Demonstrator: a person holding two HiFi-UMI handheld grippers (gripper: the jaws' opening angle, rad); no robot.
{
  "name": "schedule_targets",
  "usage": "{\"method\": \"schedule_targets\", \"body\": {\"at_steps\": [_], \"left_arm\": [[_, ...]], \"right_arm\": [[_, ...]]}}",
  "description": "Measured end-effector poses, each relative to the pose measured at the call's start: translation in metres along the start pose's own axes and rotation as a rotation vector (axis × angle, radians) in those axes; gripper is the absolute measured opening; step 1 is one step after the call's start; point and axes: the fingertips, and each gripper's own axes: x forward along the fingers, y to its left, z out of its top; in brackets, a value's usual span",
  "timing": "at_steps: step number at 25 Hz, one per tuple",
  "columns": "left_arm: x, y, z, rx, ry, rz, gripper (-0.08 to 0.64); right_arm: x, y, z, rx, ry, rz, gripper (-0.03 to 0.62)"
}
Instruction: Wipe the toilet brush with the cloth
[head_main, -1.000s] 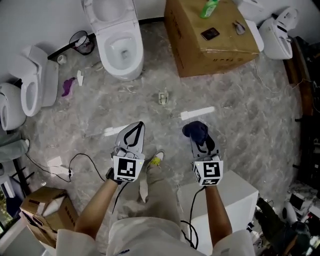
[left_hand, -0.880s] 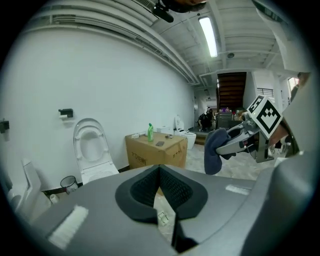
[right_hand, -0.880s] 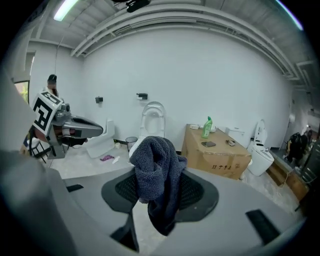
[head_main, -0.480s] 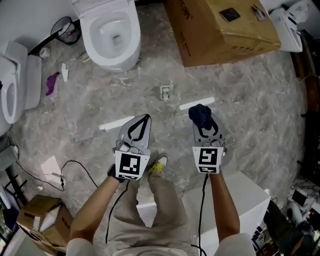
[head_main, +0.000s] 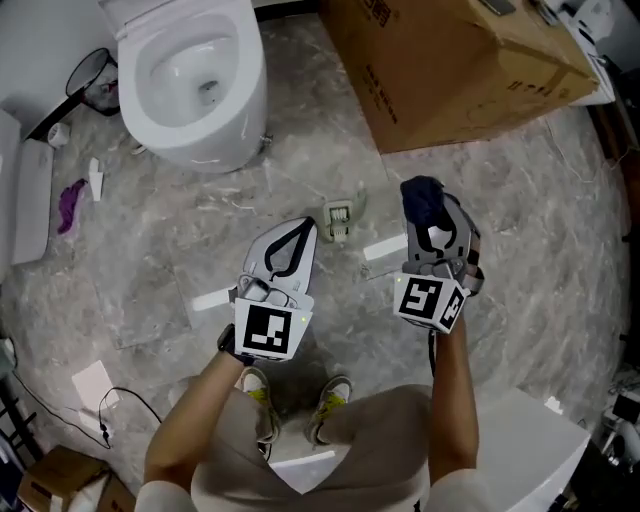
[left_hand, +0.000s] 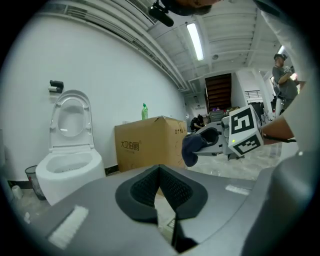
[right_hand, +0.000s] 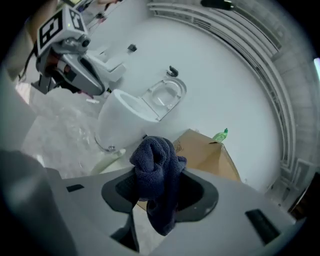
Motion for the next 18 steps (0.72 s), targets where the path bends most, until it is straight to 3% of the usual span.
{"method": "schedule_targets", "body": {"at_steps": [4, 7, 10, 13, 18], "left_arm": [[0.01, -0.009, -0.048, -0.023, -0.02, -0.031, -0.002], [0.017, -0.003, -0.066, -0.056, -0.044, -0.01, -0.002], [0.034, 0.0, -0.066, -0.084, -0.077, -0.012, -0.002], [0.046, -0.003, -0.062, -0.063, -0.113, -0.027, -0.002], [0.05, 0.001, -0.074, -0.046, -0.092, -0.029, -0.002]], "right_arm": [[0.017, 0.021, -0.033, -0.069, 0.042, -0.118, 0.176], [0.03, 0.035, -0.036, -0.164, 0.007, -0.101, 0.176], [0.039, 0.038, -0.026, -0.259, -0.037, -0.097, 0.178], [0.041, 0.034, -0.013, -0.347, -0.049, -0.127, 0.179], [0.04, 0.034, 0.002, -0.45, -0.049, -0.178, 0.178]]}}
